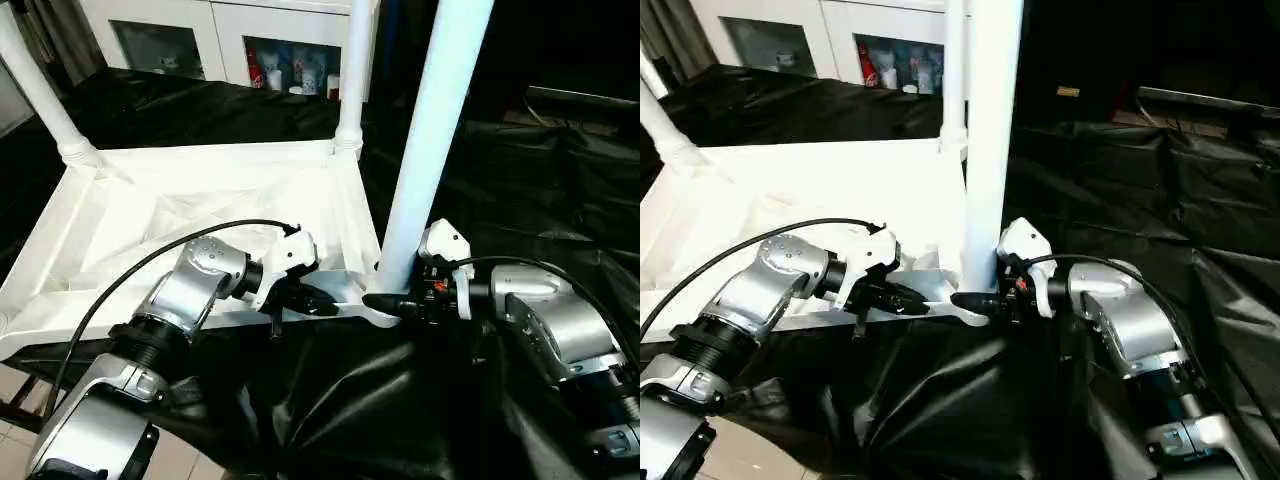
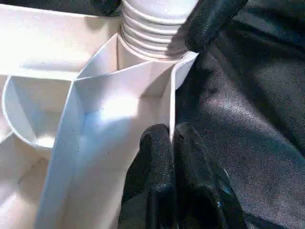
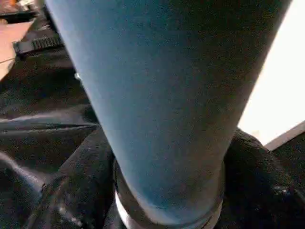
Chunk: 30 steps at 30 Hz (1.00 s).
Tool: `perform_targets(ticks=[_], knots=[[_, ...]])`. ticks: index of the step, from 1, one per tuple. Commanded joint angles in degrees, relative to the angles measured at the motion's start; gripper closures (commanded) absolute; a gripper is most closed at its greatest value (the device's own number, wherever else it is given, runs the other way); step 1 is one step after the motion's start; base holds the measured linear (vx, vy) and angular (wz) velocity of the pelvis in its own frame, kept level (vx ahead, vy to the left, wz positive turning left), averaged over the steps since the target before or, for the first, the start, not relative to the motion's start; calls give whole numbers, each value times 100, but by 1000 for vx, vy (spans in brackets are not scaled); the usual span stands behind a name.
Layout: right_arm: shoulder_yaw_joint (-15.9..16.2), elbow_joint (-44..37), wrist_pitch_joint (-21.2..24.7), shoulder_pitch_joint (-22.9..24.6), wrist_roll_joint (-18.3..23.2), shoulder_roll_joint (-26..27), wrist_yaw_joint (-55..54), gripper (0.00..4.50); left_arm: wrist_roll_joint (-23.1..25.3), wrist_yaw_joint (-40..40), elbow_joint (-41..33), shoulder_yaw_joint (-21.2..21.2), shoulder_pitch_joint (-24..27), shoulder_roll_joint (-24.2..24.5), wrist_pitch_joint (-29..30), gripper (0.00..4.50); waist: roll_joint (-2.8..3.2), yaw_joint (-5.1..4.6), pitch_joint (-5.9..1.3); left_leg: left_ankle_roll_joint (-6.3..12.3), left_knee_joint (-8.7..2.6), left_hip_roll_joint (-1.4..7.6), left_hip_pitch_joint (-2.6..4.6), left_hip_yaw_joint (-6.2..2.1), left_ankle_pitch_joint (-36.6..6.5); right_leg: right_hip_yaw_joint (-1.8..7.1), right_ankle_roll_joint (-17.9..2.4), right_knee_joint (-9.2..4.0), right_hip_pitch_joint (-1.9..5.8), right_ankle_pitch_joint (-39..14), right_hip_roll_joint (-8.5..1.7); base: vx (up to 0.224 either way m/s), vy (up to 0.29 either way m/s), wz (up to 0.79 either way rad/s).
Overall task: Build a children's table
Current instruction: Rotate leg to tighten
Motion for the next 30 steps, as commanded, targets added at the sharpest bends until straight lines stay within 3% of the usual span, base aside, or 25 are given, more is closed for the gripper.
perform_targets(ticks=[1, 3, 5, 7, 9, 10, 11, 13, 14, 15, 20, 24, 26, 28, 30], knots=[[71, 357, 250, 37, -30, 671, -879, 176, -21, 787, 68, 177, -298, -516, 233, 450, -25, -61, -411, 315, -383, 225, 60, -44, -1016, 327, -1220, -413, 304, -1594, -423, 0, 0, 0], [-130, 655, 327, -45, -81, 1012, -1521, 177, 45, 1287, 321, 279, -456, -741, 343, 450, -45, -85, -405, 187, -400, 203, 76, -72, -1195, 307, -1054, -466, 325, -2069, -438, 0, 0, 0], [-325, 940, 381, -147, -124, 1319, -2129, 177, 87, 1739, 564, 376, -615, -948, 461, 450, -29, -156, -401, 90, -406, 195, 92, -79, -1325, 307, -1019, -487, 295, -2184, -425, 0, 0, 0], [-382, 1022, 383, -178, -150, 1407, -2304, 178, 97, 1849, 627, 396, -659, -1003, 490, 450, -37, -156, -410, 127, -409, 198, 76, -84, -1258, 314, -993, -478, 325, -2041, -434, 0, 0, 0], [-801, 1702, 303, -523, -157, 1980, -3492, 178, 208, 2580, 1013, 477, -928, -1336, 468, 450, 31, -203, -401, 108, -411, 190, 80, -79, -1279, 319, -1080, -467, 283, -1874, -418, 0, 0, 0], [-849, 1872, 232, -622, -171, 2109, -3722, 178, 239, 2712, 1089, 472, -987, -1415, 425, 450, -3, -231, -407, 45, -407, 161, 91, -85, -1400, 292, -1048, -494, 307, -2023, -415, 0, 0, 0], [-840, 1988, 138, -703, -256, 2223, -3839, 178, 274, 2754, 1104, 460, -1013, -1490, 385, 450, -7, -230, -411, 64, -401, 164, 103, -78, -1380, 308, -1043, -505, 302, -1998, -430, 0, 0, 0], [-763, 2020, -10, -751, -331, 2286, -3764, 178, 283, 2679, 1056, 428, -1002, -1530, 341, 450, -10, -238, -414, 146, -404, 168, 55, -83, -1273, 306, -1042, -481, 343, -1831, -426, 0, 0, 0], [-763, 2020, -10, -751, -331, 2286, -3764, 143, 283, 2679, 1056, 428, -1002, -1530, 341, 450, -10, -238, -414, 146, -404, 168, 55, -83, -1273, 306, -1042, -481, 343, -1831, -426, 0, 0, 0], [-764, 2035, -78, -776, -298, 2339, -3686, 143, 292, 2650, 1049, 420, -1003, -1552, 326, 450, -10, -241, -424, 231, -399, 175, 50, -78, -1160, 314, -1113, -451, 345, -1554, -424, 0, 0, 0], [-739, 1906, -78, -801, -272, 2326, -3373, 80, 313, 2508, 998, 372, -952, -1502, 258, 450, -26, -248, -409, 343, -403, 176, 39, -72, -1123, 308, -1136, -456, 354, -1624, -426, 0, 0, 0], [-312, 1559, -265, -694, -375, 1855, -2510, 67, 247, 2050, 969, 292, -834, -1299, 8, 450, -31, -251, -415, 372, -400, 180, 31, -76, -1121, 309, -1098, -456, 364, -1628, -422, 0, 0, 0], [-34, 1198, -289, -531, -361, 1467, -1800, 67, 213, 1700, 823, 241, -726, -1155, -51, 450, -38, -235, -428, 484, -388, 191, 25, -66, -959, 319, -1189, -421, 377, -1306, -427, 0, 0, 0], [34, 1094, -279, -485, -356, 1348, -1602, 67, 206, 1597, 786, 224, -698, -1108, -85, 450, -35, -233, -438, 568, -378, 198, 15, -63, -827, 322, -1294, -385, 381, -1043, -426, 0, 0, 0], [142, 923, -284, -399, -358, 1024, -1154, 67, 220, 1365, 716, 163, -628, -965, -147, 450, -37, -218, -434, 578, -377, 197, 30, -61, -873, 313, -1326, -401, 385, -1094, -425, 0, 0, 0]])
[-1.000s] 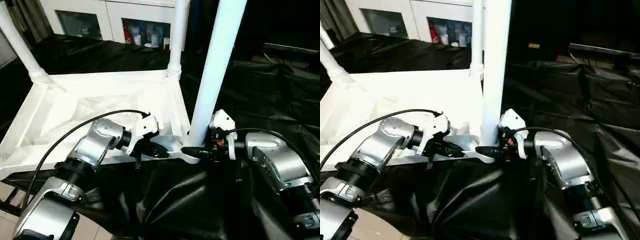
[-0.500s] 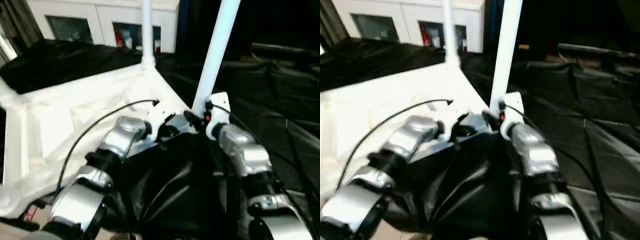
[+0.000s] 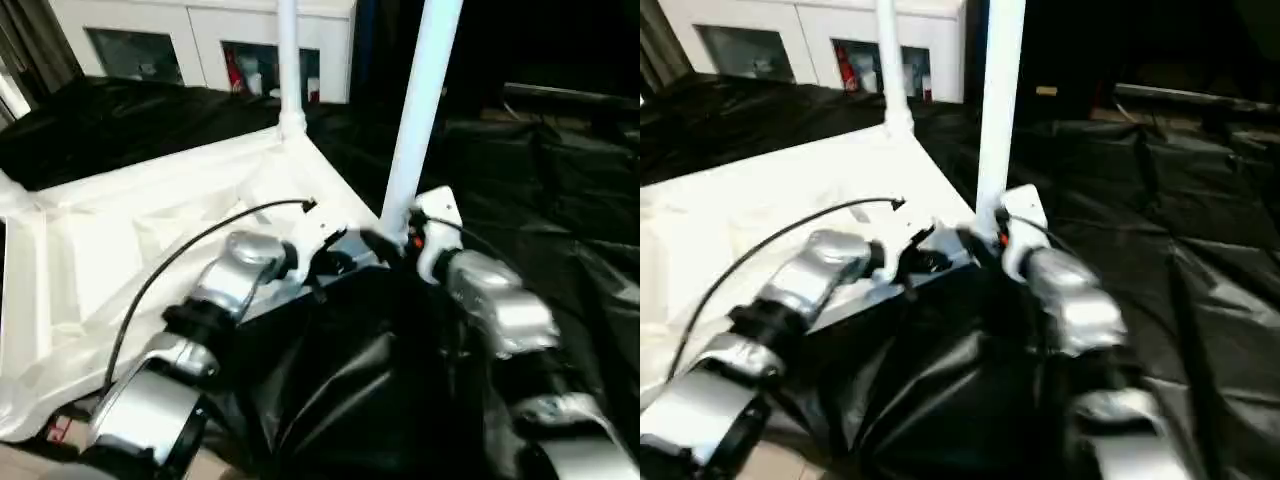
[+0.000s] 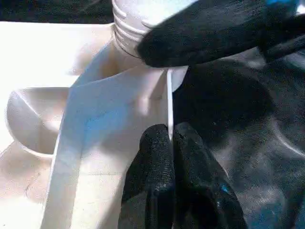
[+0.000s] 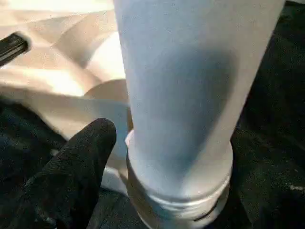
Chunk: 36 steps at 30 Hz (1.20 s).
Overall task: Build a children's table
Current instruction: Rotate leg to tighten
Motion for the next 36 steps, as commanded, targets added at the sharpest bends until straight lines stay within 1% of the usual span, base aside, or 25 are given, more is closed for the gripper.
perform_targets(ticks=[1, 2, 3, 5, 6, 9, 10, 13, 14, 15, 18, 21, 23, 24, 26, 27, 28, 29, 30, 31, 32, 33, 34, 35, 36], knots=[[747, -213, 105, 136, 130, 93, 861, 67, -144, -300, -283, -219, -37, -114, -262, 450, -42, 34, -422, 585, -351, 201, 11, -48, -895, 325, -1334, -383, 374, -1114, -425, 0, 0, 0], [744, -282, 114, 169, 168, -40, 1084, 67, -170, -452, -352, -248, 11, -43, -247, 450, -29, 37, -417, 581, -356, 208, 14, -51, -924, 322, -1339, -386, 369, -1176, -433, 0, 0, 0], [735, -329, 115, 189, 198, -141, 1244, 67, -199, -603, -423, -275, 57, 18, -280, 450, -29, 51, -419, 568, -356, 213, 24, -51, -981, 320, -1321, -399, 368, -1281, -433, 0, 0, 0], [760, -491, 106, 243, 282, -454, 1709, 67, -355, -1159, -708, -340, 218, 212, -380, 450, -25, 57, -409, 543, -367, 231, 26, -53, -1037, 320, -1319, -399, 357, -1382, -433, 0, 0, 0], [779, -541, 108, 260, 299, -530, 1819, 67, -390, -1301, -787, -348, 262, 256, -418, 450, -23, 69, -410, 534, -367, 241, 27, -57, -1063, 320, -1314, -404, 360, -1412, -437, 0, 0, 0], [816, -713, 113, 328, 341, -767, 2147, 67, -482, -1798, -1064, -427, 410, 490, -356, 450, -15, 120, -410, 529, -372, 265, 50, -42, -1059, 334, -1331, -396, 329, -1391, -433, 0, 0, 0], [814, -722, 118, 330, 334, -786, 2165, 67, -497, -1861, -1094, -428, 431, 524, -345, 450, -11, 132, -407, 502, -377, 260, 44, -44, -1067, 329, -1334, -387, 325, -1403, -430, 0, 0, 0], [859, -783, 133, 363, 353, -857, 2305, 67, -554, -2049, -1180, -436, 498, 630, -307, 450, -17, 145, -407, 412, -386, 263, 56, -51, -1119, 334, -1306, -393, 323, -1491, -436, 0, 0, 0], [858, -792, 143, 369, 355, -859, 2327, 82, -555, -2062, -1191, -441, 504, 643, -310, 450, -17, 145, -407, 412, -386, 263, 56, -51, -1119, 334, -1306, -393, 323, -1491, -436, 0, 0, 0], [858, -830, 175, 392, 367, -855, 2369, 92, -548, -2057, -1211, -445, 520, 668, -318, 450, -24, 144, -418, 412, -379, 255, 41, -52, -1066, 335, -1299, -379, 336, -1423, -435, 0, 0, 0], [871, -907, 261, 439, 434, -798, 2400, 106, -507, -2002, -1207, -435, 538, 676, -321, 450, -17, 151, -421, 417, -373, 248, 42, -47, -1006, 338, -1305, -382, 332, -1390, -442, 0, 0, 0], [887, -955, 321, 484, 508, -736, 2384, 141, -499, -1967, -1241, -426, 562, 663, -291, 450, -24, 162, -432, 429, -367, 252, 42, -47, -946, 338, -1309, -371, 336, -1334, -442, 0, 0, 0], [829, -921, 399, 549, 524, -481, 2085, 143, -504, -1782, -1201, -371, 558, 545, -193, 450, -23, 165, -435, 429, -365, 254, 41, -45, -916, 339, -1306, -370, 329, -1299, -438, 0, 0, 0], [829, -921, 399, 549, 524, -481, 2085, 156, -504, -1782, -1201, -371, 558, 545, -193, 450, -23, 161, -440, 419, -365, 251, 36, -47, -910, 338, -1311, -361, 334, -1288, -438, 0, 0, 0], [705, -697, 444, 512, 442, -199, 1566, 170, -460, -1483, -1067, -308, 498, 403, -109, 450, -23, 139, -424, 346, -376, 242, 38, -52, -1008, 335, -1274, -383, 324, -1475, -442, 0, 0, 0], [561, -398, 443, 428, 329, 63, 1007, 170, -378, -1111, -885, -247, 403, 258, -53, 450, -16, 118, -404, 276, -384, 230, 42, -59, -1146, 324, -1217, -419, 310, -1749, -447, 0, 0, 0], [469, -202, 428, 372, 267, 223, 662, 172, -321, -852, -751, -203, 332, 159, -22, 450, -20, 106, -406, 223, -389, 228, 53, -61, -1200, 322, -1168, -436, 304, -1899, -446, 0, 0, 0], [319, 97, 398, 273, 195, 458, 129, 173, -243, -479, -545, -142, 218, 16, 29, 450, -20, 79, -401, 124, -396, 217, 59, -74, -1292, 317, -1093, -457, 299, -2136, -452, 0, 0, 0], [269, 192, 387, 239, 176, 531, -44, 173, -220, -365, -480, -123, 180, -27, 47, 450, -14, 48, -394, 45, -403, 206, 75, -81, -1373, 311, -1035, -479, 283, -2285, -444, 0, 0, 0], [88, 529, 366, 102, 155, 790, -632, 174, -134, 94, -222, -47, 25, -198, 92, 450, -20, 34, -386, 24, -398, 200, 85, -79, -1453, 314, -998, -495, 274, -2339, -442, 0, 0, 0], [88, 529, 366, 102, 155, 790, -632, 174, -134, 94, -222, -47, 25, -198, 92, 450, -10, 26, -387, 10, -400, 202, 92, -88, -1488, 314, -1005, -494, 270, -2353, -451, 0, 0, 0], [0, 704, 313, 17, 113, 936, -983, 174, -108, 414, -61, 26, -83, -319, 148, 450, -15, 19, -394, 46, -400, 196, 80, -86, -1481, 315, -970, -502, 293, -2308, -446, 0, 0, 0], [-76, 833, 273, -49, 82, 1043, -1267, 174, -103, 642, 43, 85, -160, -412, 198, 450, -10, 3, -388, 50, -401, 196, 82, -75, -1477, 325, -982, -504, 270, -2276, -443, 0, 0, 0], [-192, 1094, 212, -193, 58, 1250, -1710, 174, -83, 1056, 219, 172, -308, -581, 252, 450, -18, 0, -405, 58, -393, 187, 89, -82, -1458, 313, -1002, -498, 288, -2209, -439, 0, 0, 0], [-199, 1174, 165, -247, 31, 1319, -1824, 174, -70, 1162, 271, 187, -357, -631, 241, 450, -10, -10, -390, 78, -392, 177, 89, -73, -1458, 318, -1011, -508, 270, -2208, -440, 0, 0, 0]])
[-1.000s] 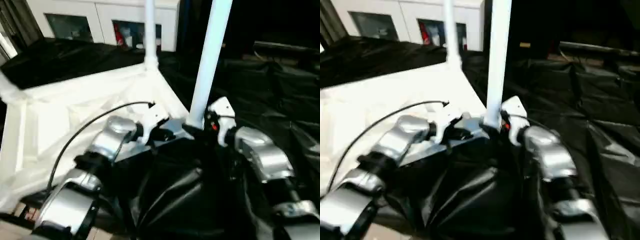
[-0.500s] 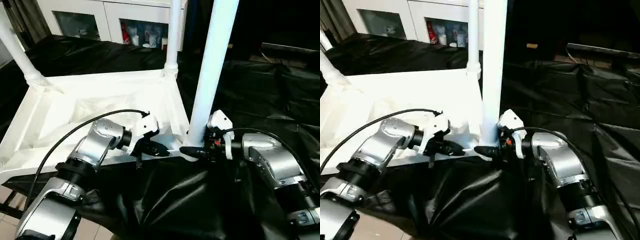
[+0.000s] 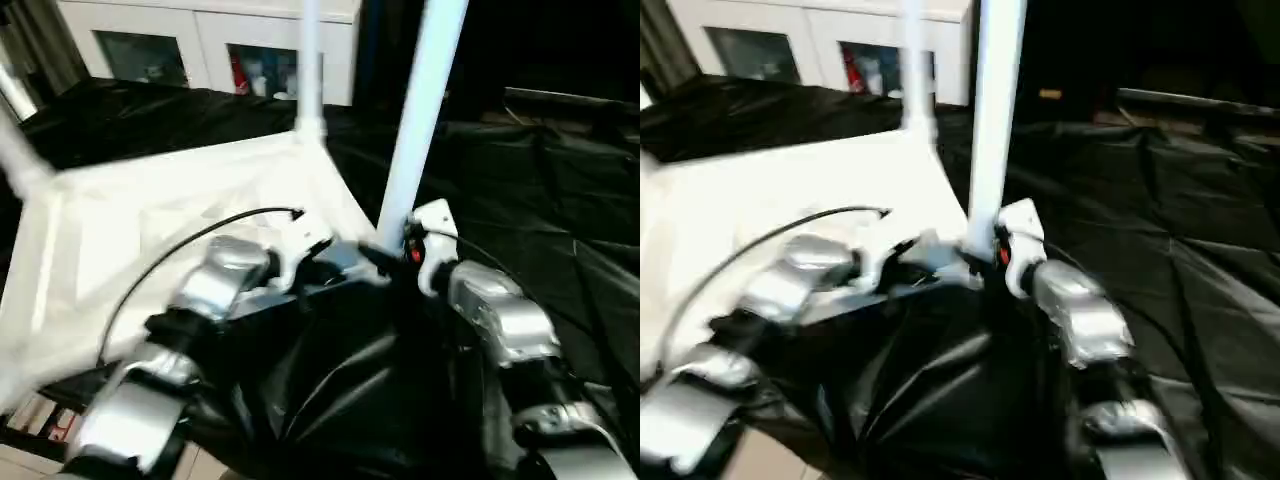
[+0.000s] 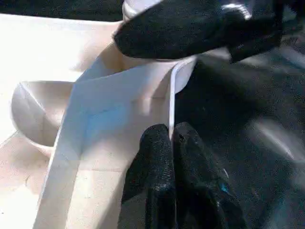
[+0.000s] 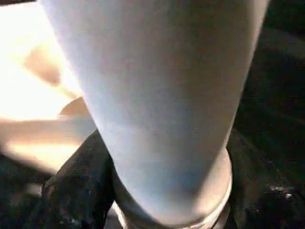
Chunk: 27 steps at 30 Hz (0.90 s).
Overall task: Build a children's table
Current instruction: Rotate leg to tighten
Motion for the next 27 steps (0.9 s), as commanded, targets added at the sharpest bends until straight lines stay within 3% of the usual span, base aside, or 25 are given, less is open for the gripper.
perform_targets(ticks=[1, 3, 4, 7, 11, 16, 19, 27], knots=[[371, 513, 74, -3, -36, 499, -203, 174, -41, 489, 64, 55, -298, -376, -45, 450, -18, 5, -400, 136, -426, 177, 67, -77, -1396, 298, -1031, -500, 265, -2141, -429, 0, 0, 0], [425, 574, -74, -70, -119, 603, -181, 174, -38, 472, 102, 57, -344, -443, -123, 450, -24, 15, -409, 211, -421, 179, 38, -70, -1276, 307, -1064, -478, 288, -1928, -436, 0, 0, 0], [327, 572, -125, -99, -2, 690, -25, 140, -30, 400, 143, 66, -372, -485, -191, 450, -37, 15, -412, 242, -421, 181, 30, -69, -1223, 308, -1084, -464, 294, -1830, -432, 0, 0, 0], [298, 473, -84, -86, 82, 664, 143, 102, -73, 208, 43, 47, -333, -468, -228, 450, -32, 14, -430, 389, -411, 192, 20, -62, -1018, 310, -1236, -408, 315, -1373, -426, 0, 0, 0], [410, 354, -278, -56, 36, 454, 414, 67, -99, -112, -17, -61, -244, -336, -430, 450, -38, 18, -419, 445, -410, 193, 20, -52, -1030, 309, -1254, -423, 313, -1448, -438, 0, 0, 0], [816, -346, -225, 217, 71, -205, 1713, 67, -176, -993, -361, -232, 14, 45, -606, 450, -39, 29, -433, 605, -396, 201, -18, -58, -823, 313, -1290, -371, 357, -1113, -429, 0, 0, 0], [1212, -896, -189, 488, 81, -853, 2781, 67, -199, -1343, -502, -254, 113, 274, -634, 450, -46, 74, -427, 701, -385, 217, 16, -30, -818, 319, -1357, -370, 338, -1018, -421, 0, 0, 0], [1436, -1576, -5, 785, 328, -1604, 3919, 67, -496, -2521, -1139, -443, 461, 734, -736, 450, -33, 168, -424, 634, -405, 270, 22, -38, -881, 318, -1388, -355, 319, -1130, -433, 0, 0, 0]])
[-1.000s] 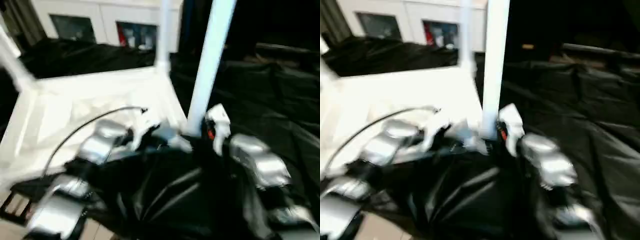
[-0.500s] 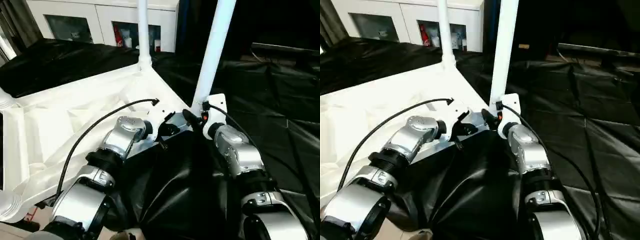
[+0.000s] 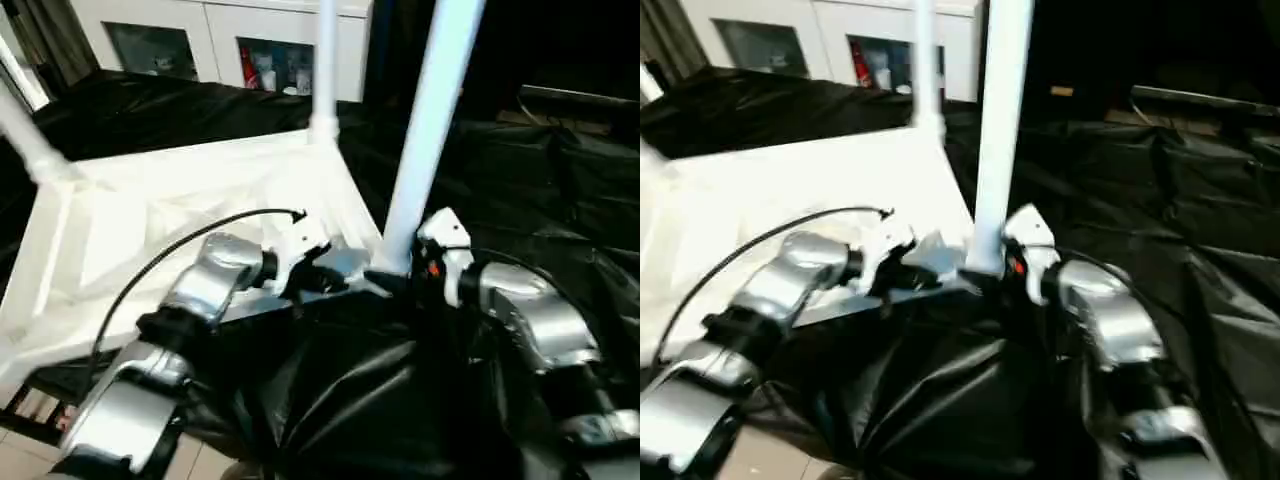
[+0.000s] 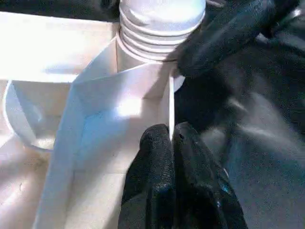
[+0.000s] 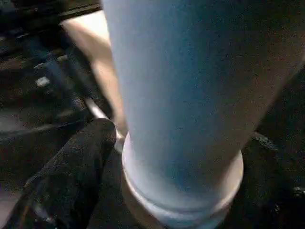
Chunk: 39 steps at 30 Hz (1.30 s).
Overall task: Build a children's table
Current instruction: Rotate leg to tighten
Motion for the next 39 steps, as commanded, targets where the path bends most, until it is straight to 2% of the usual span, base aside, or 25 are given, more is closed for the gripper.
perform_targets(ticks=[1, 5, 9, 13, 17, 18, 20, 21, 22, 24, 25, 26, 28, 29, 31, 33, 35, 37, 39], knots=[[373, -318, 85, 110, 179, -13, 507, 67, -239, -364, -427, -149, -40, -81, -86, 450, -37, 14, -427, 592, -359, 270, 49, -38, -917, 333, -1362, -343, 340, -1157, -433, 0, 0, 0], [420, -448, 185, 172, 189, -116, 663, 101, -251, -503, -506, -155, 18, -3, -68, 450, -43, 37, -416, 488, -369, 257, 59, -44, -996, 333, -1274, -375, 333, -1451, -443, 0, 0, 0], [439, -556, 313, 233, 219, -49, 636, 136, -244, -534, -566, -155, 65, 43, -22, 450, -40, 39, -428, 470, -367, 257, 59, -48, -915, 334, -1276, -360, 328, -1332, -437, 0, 0, 0], [358, -435, 419, 263, 177, 315, 49, 165, -204, -166, -492, -77, 18, -97, 125, 450, -48, 25, -422, 408, -370, 239, 47, -50, -915, 331, -1243, -366, 331, -1415, -441, 0, 0, 0], [-11, 112, 471, 113, -29, 912, -1202, 174, 68, 951, 56, 108, -296, -451, 331, 450, -45, -45, -398, 266, -374, 206, 57, -60, -1079, 321, -1108, -427, 310, -1855, -439, 0, 0, 0], [-102, 253, 460, 65, -80, 1048, -1501, 174, 110, 1197, 190, 156, -371, -533, 365, 450, -29, -54, -393, 233, -382, 212, 65, -64, -1128, 323, -1096, -440, 300, -1937, -439, 0, 0, 0], [-467, 796, 490, -174, -152, 1539, -2593, 175, 141, 1984, 562, 348, -625, -861, 559, 450, -13, -93, -378, 118, -392, 206, 83, -69, -1303, 316, -1061, -462, 271, -2145, -432, 0, 0, 0], [-592, 966, 494, -260, -146, 1680, -2918, 175, 147, 2219, 660, 400, -696, -959, 606, 450, -21, -105, -391, 47, -399, 206, 98, -90, -1381, 306, -1042, -465, 285, -2172, -434, 0, 0, 0], [-670, 1115, 474, -340, -135, 1788, -3128, 176, 148, 2373, 728, 429, -750, -1041, 618, 450, 0, -110, -394, 46, -402, 203, 97, -94, -1397, 307, -1045, -468, 295, -2086, -440, 0, 0, 0], [-732, 1283, 407, -431, -141, 1901, -3369, 176, 150, 2557, 793, 459, -807, -1138, 627, 450, -11, -133, -405, 100, -395, 203, 88, -82, -1331, 320, -1101, -453, 297, -1799, -435, 0, 0, 0], [-759, 1536, 231, -568, -225, 2039, -3696, 176, 129, 2809, 890, 520, -894, -1295, 652, 450, -22, -140, -421, 157, -381, 195, 74, -70, -1205, 328, -1163, -428, 313, -1549, -432, 0, 0, 0], [-732, 1626, 152, -622, -233, 2103, -3666, 176, 137, 2878, 939, 519, -932, -1365, 611, 450, -3, -141, -422, 188, -374, 183, 70, -66, -1150, 324, -1191, -422, 313, -1468, -433, 0, 0, 0], [-746, 1678, 97, -676, -181, 2210, -3511, 176, 149, 2868, 1010, 511, -978, -1454, 496, 450, -25, -144, -424, 323, -358, 161, 47, -53, -1036, 319, -1217, -423, 345, -1361, -432, 0, 0, 0], [-778, 1683, 87, -696, -148, 2260, -3454, 120, 148, 2843, 1043, 510, -998, -1488, 440, 450, -28, -139, -426, 365, -354, 161, 39, -49, -996, 324, -1215, -422, 353, -1325, -436, 0, 0, 0], [-798, 1649, 61, -708, -150, 2289, -3353, 106, 157, 2784, 1083, 497, -1009, -1505, 345, 450, -33, -132, -435, 481, -354, 171, 30, -53, -824, 314, -1258, -391, 364, -1156, -428, 0, 0, 0], [-737, 1607, 27, -697, -193, 2230, -3233, 89, 160, 2619, 1024, 437, -960, -1461, 263, 450, -43, -136, -429, 507, -360, 178, 36, -57, -832, 307, -1258, -399, 360, -1184, -424, 0, 0, 0], [-542, 1472, -79, -647, -221, 1981, -2823, 68, 133, 2194, 817, 307, -797, -1305, 183, 450, -36, -132, -425, 516, -362, 183, 36, -57, -906, 306, -1254, -405, 364, -1287, -433, 0, 0, 0], [-416, 1301, -125, -579, -176, 1782, -2439, 68, 127, 1935, 684, 234, -684, -1174, 124, 450, -34, -145, -429, 525, -364, 196, 27, -66, -888, 307, -1273, -389, 379, -1233, -439, 0, 0, 0], [-351, 1175, -113, -531, -136, 1657, -2153, 68, 113, 1753, 609, 189, -620, -1088, 100, 450, -46, -148, -424, 613, -359, 197, 14, -56, -850, 316, -1301, -382, 389, -1119, -435, 0, 0, 0]])
